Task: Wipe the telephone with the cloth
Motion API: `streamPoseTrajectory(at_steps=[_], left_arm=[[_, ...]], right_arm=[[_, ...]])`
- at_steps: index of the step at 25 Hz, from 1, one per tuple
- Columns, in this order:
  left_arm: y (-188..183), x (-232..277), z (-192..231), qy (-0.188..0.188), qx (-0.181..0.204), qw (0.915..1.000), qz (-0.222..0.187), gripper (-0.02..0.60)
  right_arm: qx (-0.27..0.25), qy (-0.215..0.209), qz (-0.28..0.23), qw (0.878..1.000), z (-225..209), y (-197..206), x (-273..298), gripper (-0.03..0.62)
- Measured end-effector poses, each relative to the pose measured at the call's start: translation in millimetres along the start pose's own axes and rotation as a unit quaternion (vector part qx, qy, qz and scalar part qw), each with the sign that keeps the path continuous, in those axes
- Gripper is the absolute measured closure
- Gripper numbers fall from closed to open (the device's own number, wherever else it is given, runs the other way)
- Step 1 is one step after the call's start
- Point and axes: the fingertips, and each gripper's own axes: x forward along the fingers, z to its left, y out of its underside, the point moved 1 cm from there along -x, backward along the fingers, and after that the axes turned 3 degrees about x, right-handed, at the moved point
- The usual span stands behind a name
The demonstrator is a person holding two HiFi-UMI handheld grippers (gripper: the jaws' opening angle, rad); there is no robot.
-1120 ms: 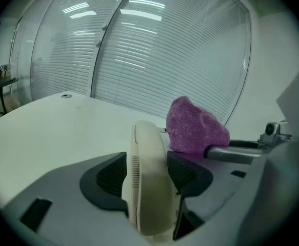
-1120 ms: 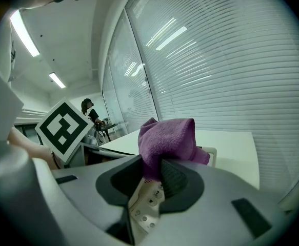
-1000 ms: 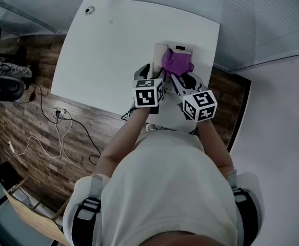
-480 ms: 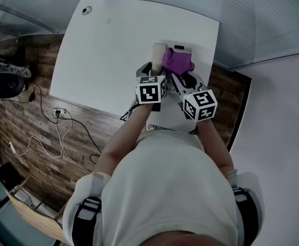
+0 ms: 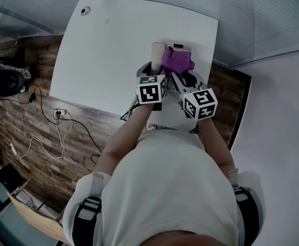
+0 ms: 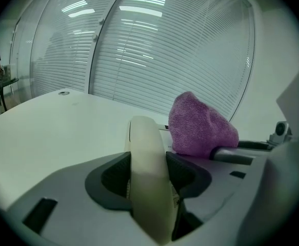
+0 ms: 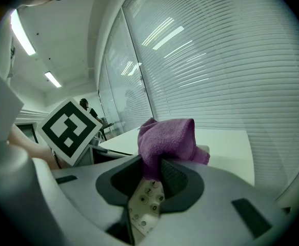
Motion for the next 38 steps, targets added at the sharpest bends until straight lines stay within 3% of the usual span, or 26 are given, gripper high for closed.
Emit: streamPoseTrajectory(at_steps=[14,38], left_arm=[[-3.2,-22.1,1.1,0.042,-0.053,0.9970,-0.037,0.357],[15.5,-91.8,-10.3,0.138,-0.154,0.9740,-0.092,0.359]], right_arm=[[-0.010,0.002,-0.009,1.000,8.6,-6.8,-6.4,0.490],[-0.037,0.012,-0.025,0.999,34.4,-9.7,-39.6,0.490]])
